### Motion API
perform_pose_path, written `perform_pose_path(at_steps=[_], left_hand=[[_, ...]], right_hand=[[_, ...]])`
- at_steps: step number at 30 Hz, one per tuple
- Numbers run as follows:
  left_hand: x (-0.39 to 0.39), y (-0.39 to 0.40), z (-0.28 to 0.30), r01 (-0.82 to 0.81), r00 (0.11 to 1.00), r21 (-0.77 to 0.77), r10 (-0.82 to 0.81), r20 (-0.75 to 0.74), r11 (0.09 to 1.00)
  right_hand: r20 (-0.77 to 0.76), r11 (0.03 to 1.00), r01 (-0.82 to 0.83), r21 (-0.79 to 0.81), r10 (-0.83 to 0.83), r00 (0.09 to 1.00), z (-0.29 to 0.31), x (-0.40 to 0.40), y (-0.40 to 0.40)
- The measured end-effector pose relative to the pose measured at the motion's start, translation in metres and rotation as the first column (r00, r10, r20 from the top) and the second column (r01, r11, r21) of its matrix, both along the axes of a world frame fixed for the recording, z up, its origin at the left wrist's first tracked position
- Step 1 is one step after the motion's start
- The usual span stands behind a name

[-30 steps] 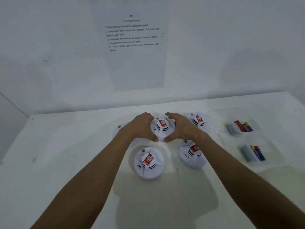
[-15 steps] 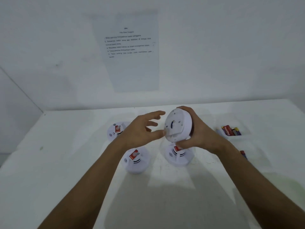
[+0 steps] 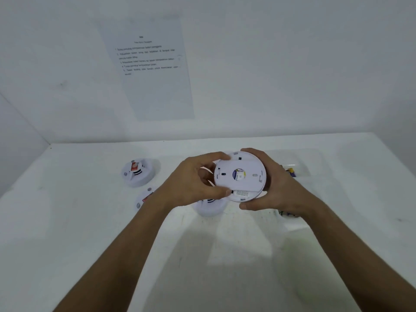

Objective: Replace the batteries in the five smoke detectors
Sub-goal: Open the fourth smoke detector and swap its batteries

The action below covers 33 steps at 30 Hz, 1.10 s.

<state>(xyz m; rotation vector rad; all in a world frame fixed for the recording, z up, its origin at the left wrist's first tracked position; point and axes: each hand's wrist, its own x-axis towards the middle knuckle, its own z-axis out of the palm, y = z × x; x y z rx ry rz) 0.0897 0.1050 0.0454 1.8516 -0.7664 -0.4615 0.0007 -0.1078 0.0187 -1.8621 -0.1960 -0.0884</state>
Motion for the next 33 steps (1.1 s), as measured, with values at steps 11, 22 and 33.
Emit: perform_pose_path(at_steps=[11,22,33], left_hand=[[-0.027,-0.024,-0.008,-0.05,0.997,0.008,0.049,0.052,0.999],[-0.049,-0.038,-0.017,-0.177,0.896,0.017,0.154,0.416,0.984],[-0.086,-0.003,-0.075,-0.337,0.914,0.226,0.261,0.309,0.914]], right_hand=[[0.015,0.998,0.032,0.045,-0.032,0.999,-0.02,-0.019,-0.017],[0.054,0.998,0.065,-0.005,-0.065,0.996,-0.029,-0.021,-0.031],[-0.044,0.995,0.077,-0.07,-0.08,0.996,-0.034,-0.067,-0.091]])
